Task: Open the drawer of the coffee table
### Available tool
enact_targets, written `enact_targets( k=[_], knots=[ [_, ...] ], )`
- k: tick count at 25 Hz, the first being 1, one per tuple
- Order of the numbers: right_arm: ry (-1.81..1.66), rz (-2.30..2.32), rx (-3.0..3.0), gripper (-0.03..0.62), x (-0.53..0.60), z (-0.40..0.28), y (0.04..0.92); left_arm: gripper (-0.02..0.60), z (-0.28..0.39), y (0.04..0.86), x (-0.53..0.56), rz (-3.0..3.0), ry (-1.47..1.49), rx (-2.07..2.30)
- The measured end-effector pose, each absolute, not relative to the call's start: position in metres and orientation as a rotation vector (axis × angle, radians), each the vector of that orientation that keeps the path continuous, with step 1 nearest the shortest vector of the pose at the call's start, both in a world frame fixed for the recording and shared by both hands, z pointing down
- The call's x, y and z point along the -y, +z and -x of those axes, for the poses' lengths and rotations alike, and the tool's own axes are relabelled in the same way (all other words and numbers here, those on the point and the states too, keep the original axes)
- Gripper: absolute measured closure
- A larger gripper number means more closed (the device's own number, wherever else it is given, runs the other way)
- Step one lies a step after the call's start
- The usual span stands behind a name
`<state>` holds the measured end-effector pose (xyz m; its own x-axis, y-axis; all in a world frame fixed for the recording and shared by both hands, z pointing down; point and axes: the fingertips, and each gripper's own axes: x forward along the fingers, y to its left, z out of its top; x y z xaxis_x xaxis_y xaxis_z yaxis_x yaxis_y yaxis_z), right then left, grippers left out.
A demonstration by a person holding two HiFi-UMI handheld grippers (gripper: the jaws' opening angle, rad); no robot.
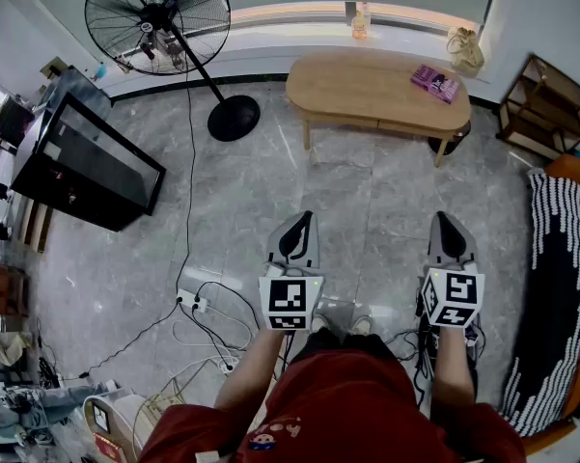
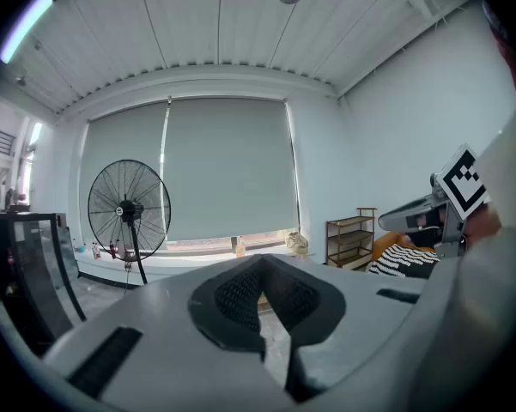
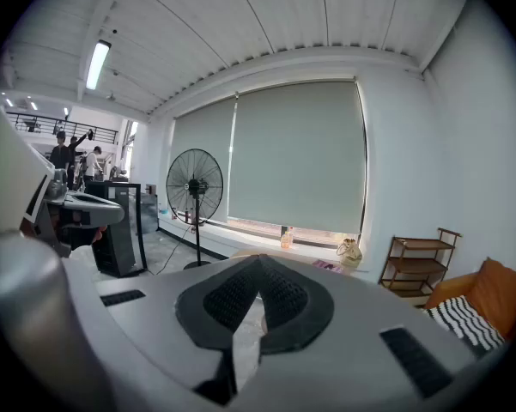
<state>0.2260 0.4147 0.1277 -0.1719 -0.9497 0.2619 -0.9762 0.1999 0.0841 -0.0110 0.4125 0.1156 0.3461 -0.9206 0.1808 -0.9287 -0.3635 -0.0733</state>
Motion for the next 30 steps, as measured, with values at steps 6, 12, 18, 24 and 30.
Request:
enact_targets(
  k=[6,12,18,24,30],
  knots=[
    [0.155,-1.829,2.219,0.597,-0.435,-0.195,0.121,0.575,0.046,0.115,-0.434,-2.516,0.300,1.758],
    [0.149,-1.834,2.227,0.597,-0.439,-0.170,0.121,0.575,0.063,0.116,-0.432,-2.530,0.264,1.733],
    [0.160,-1.848,2.220,0.597,-0.440,-0.145,0.124,0.572,0.081,0.120,-0.429,-2.555,0.254,1.700],
    [0.176,-1.863,2.207,0.597,-0.440,-0.117,0.132,0.485,0.102,0.126,-0.425,-2.575,0.251,1.660],
    [0.180,-1.880,2.196,0.597,-0.446,-0.102,0.135,0.408,0.121,0.129,-0.425,-2.575,0.266,1.680]
  ],
)
